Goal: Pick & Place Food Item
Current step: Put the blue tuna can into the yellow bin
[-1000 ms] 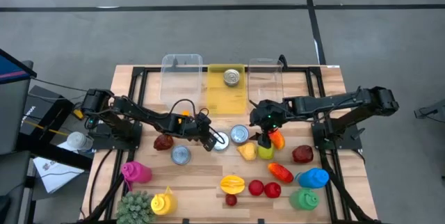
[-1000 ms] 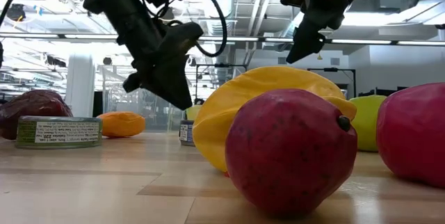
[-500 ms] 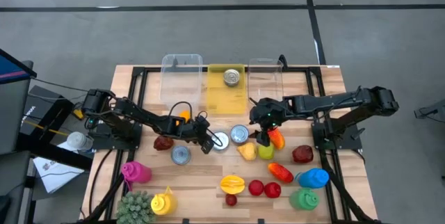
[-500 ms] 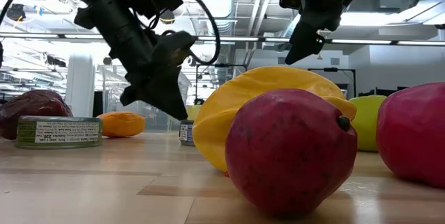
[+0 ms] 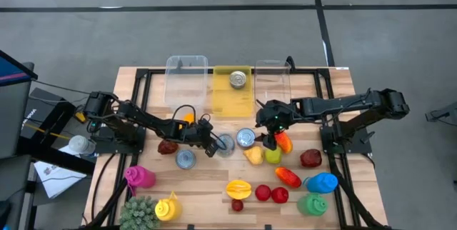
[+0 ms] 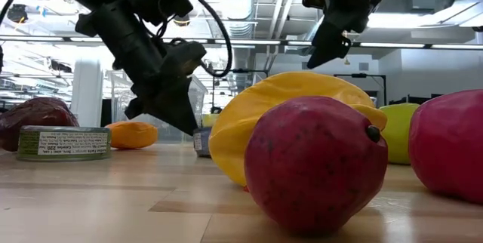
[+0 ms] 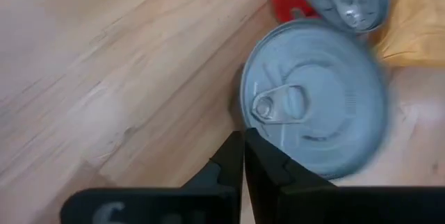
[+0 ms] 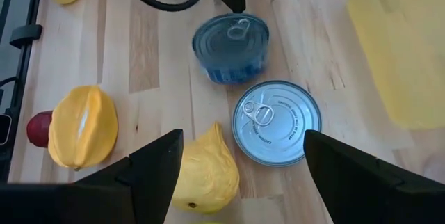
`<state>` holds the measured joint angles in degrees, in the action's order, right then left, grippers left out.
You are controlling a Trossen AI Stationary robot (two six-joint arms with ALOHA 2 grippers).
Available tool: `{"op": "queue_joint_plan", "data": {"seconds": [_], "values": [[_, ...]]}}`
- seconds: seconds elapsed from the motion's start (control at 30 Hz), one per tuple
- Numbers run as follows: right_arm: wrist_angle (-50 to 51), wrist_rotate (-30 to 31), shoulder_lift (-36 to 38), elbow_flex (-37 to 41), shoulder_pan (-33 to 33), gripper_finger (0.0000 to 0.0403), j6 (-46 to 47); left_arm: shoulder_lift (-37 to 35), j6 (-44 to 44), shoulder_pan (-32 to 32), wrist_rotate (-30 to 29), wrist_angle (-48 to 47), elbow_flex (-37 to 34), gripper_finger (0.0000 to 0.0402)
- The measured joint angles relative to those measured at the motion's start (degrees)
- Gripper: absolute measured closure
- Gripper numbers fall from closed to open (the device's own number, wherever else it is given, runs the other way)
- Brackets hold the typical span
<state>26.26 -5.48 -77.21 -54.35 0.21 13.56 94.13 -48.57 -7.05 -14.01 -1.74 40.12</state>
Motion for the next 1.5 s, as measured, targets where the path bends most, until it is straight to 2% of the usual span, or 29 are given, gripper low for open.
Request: {"op": "queue_joint_plan", "data": {"seconds": [0.5,1.0,1.13,1.33,1.5], "values": [[-2.9,0.0,0.0,0.0,0.0,0.0111,-1.9,0.4,-0.7,0.0,0.5,-1.6,-0.3,0.0401],[-6.3,0.0,-0.3,0.0,-1.1,0.0111,-2.5,0.3,-1.9,0.0,1.8,4.7,-0.2,0.0401],[-8.6,0.0,-4.4,0.2,-1.0,0.0111,-3.4,0.3,-1.9,0.0,1.8,4.7,-0.2,0.0401],[-22.5,-0.7,-14.1,0.0,-1.0,0.0111,-4.1,0.3,-1.9,0.0,1.8,5.4,-0.2,0.0401],[-27.2,-3.5,-17.0,0.1,-1.1,0.0111,-2.1,0.2,-1.9,0.0,1.8,5.6,-0.2,0.0401]]}}
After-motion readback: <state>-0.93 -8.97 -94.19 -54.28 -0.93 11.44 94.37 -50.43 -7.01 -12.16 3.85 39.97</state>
